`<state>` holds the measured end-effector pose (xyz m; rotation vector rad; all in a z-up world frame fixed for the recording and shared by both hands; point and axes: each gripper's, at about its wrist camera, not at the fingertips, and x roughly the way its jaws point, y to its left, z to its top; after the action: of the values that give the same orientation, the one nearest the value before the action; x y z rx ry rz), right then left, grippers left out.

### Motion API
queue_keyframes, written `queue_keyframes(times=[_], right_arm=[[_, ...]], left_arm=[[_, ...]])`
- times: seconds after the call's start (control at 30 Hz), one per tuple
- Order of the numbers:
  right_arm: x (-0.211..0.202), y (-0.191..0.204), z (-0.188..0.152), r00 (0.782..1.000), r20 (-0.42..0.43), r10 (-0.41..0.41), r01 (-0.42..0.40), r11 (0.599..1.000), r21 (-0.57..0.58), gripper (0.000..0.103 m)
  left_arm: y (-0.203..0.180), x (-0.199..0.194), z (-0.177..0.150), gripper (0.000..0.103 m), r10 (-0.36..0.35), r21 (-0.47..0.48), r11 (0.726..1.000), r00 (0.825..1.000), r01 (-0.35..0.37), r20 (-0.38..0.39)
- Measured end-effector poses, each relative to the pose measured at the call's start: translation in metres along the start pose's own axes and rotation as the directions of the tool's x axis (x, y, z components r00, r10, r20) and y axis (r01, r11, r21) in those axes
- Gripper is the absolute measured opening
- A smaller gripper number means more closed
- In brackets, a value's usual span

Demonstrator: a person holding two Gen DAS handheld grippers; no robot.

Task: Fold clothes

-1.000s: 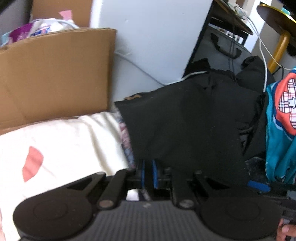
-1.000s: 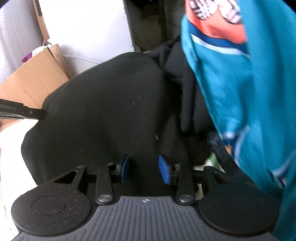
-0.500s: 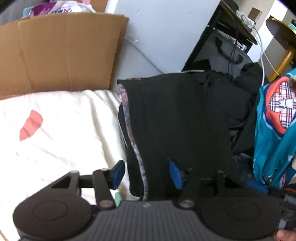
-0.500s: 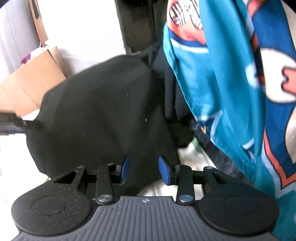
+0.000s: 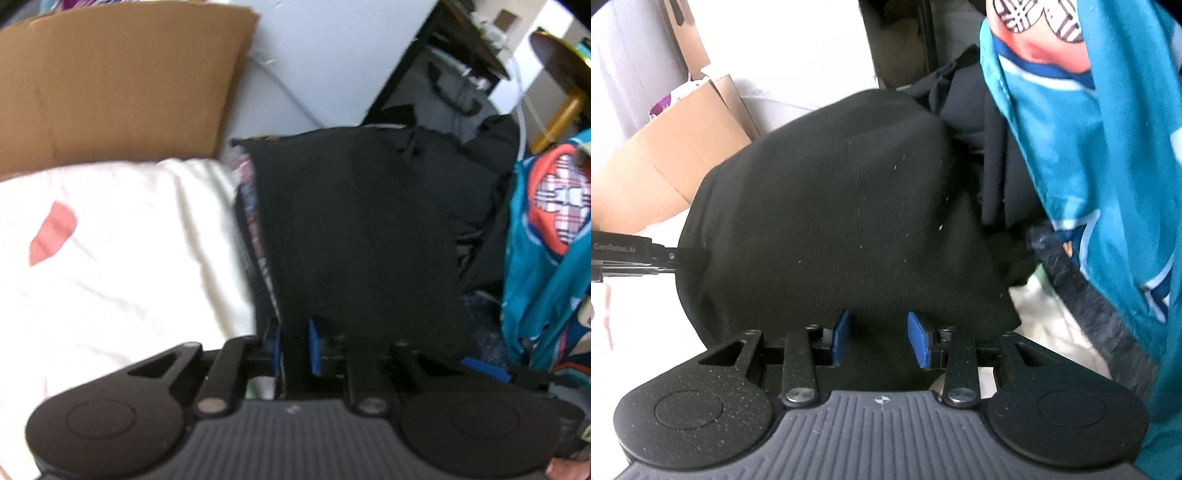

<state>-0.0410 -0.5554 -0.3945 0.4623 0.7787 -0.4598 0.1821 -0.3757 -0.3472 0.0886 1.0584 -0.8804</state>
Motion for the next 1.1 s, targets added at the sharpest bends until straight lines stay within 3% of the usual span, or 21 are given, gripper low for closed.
queue_keyframes(times=[0.07,0.2,0.23,0.3,0.37,0.57,0.67,0.83,1.1], right_arm=[[-0.003,0.004,0.003,1.0,-0.015,0.012,-0.012,1.0,0.004,0.042],[-0.009,0.011,0.013,0.999,-0.035,0.031,-0.031,0.999,0.011,0.043],[-0.011,0.012,0.016,0.999,-0.039,0.029,-0.029,0.999,0.018,0.044],[-0.016,0.015,0.023,0.999,-0.046,0.024,-0.023,0.999,0.034,0.056],[-0.022,0.017,0.03,0.999,-0.05,0.015,-0.012,0.999,0.053,0.066],[-0.037,0.023,0.054,0.995,-0.093,-0.025,0.036,0.992,0.122,0.093],[-0.043,0.032,0.065,0.988,-0.151,-0.031,0.053,0.988,0.147,0.094],[-0.062,0.049,0.083,0.985,-0.169,-0.024,0.045,0.991,0.126,0.098],[-0.101,0.066,0.113,0.979,-0.205,-0.025,0.049,0.993,0.111,0.099]], left_arm=[[0.002,-0.005,0.0,0.011,0.017,-0.007,1.0,1.0,-0.017,-0.02],[0.003,-0.021,0.009,0.012,0.041,-0.034,0.999,0.999,-0.043,-0.035],[0.003,-0.026,0.011,0.017,0.042,-0.042,0.998,0.998,-0.043,-0.037],[0.001,-0.035,0.017,0.028,0.06,-0.041,0.997,0.998,-0.062,-0.036],[0.0,-0.042,0.023,0.05,0.076,-0.052,0.996,0.996,-0.078,-0.046],[0.003,-0.067,0.038,0.081,0.139,-0.069,0.987,0.986,-0.145,-0.089],[0.006,-0.083,0.044,0.083,0.151,-0.104,0.981,0.982,-0.163,-0.114],[0.005,-0.113,0.055,0.089,0.207,-0.124,0.967,0.969,-0.223,-0.134],[0.0,-0.173,0.074,0.094,0.241,-0.178,0.949,0.962,-0.262,-0.13]])
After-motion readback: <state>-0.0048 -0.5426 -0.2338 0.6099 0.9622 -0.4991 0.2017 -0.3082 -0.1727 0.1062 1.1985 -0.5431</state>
